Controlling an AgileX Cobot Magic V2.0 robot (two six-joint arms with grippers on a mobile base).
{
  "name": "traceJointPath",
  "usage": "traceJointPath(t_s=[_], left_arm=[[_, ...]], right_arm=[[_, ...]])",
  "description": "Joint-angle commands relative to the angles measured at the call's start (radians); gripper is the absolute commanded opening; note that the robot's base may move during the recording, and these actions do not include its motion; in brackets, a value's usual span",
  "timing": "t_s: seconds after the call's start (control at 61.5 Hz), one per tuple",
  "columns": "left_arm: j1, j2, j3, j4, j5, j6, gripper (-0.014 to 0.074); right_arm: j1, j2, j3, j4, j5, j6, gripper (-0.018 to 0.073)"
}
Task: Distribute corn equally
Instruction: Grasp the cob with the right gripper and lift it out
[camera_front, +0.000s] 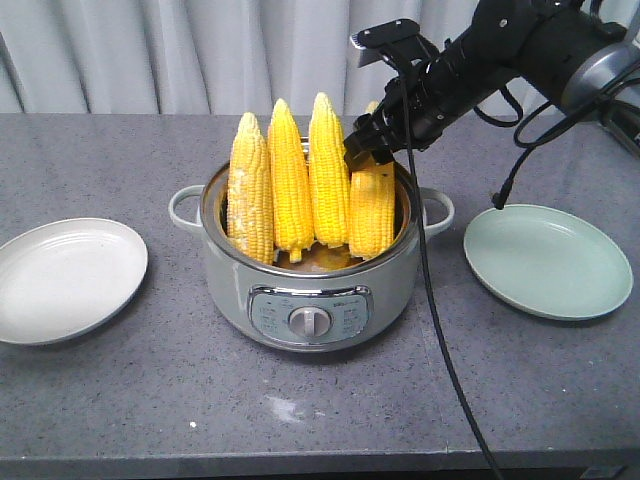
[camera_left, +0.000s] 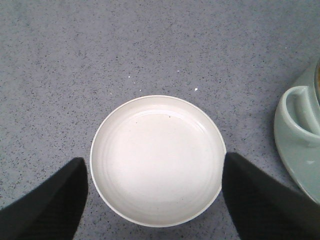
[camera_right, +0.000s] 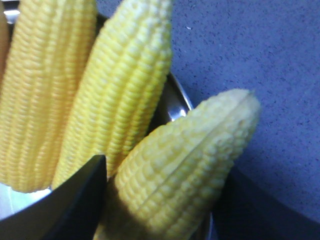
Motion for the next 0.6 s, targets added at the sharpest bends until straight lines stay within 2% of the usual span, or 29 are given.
traceJointPath(t_s=[0.0,0.228,0.472,0.585], left_arm=[[0.001,-0.011,-0.033,-0.004,-0.067,-0.01,0.0544],[0.001,-0.011,-0.033,-0.004,-0.067,-0.01,0.0544],[0.001,-0.011,-0.033,-0.004,-0.067,-0.009,0.0544],[0.001,-0.011,-0.033,-0.004,-0.067,-0.009,0.0544]], right_arm=[[-0.001,-0.112,-0.037,0.013,-0.06,-0.008,0.012],[-0.003,-0.188,-0.037,-0.033,-0.068,0.008,0.0122],[-0.004,-0.26,-0.037,-0.132,0.018,0.113,0.0125],[-0.004,-0.281,-0.037,-0.152,0.043,0.128,0.0128]])
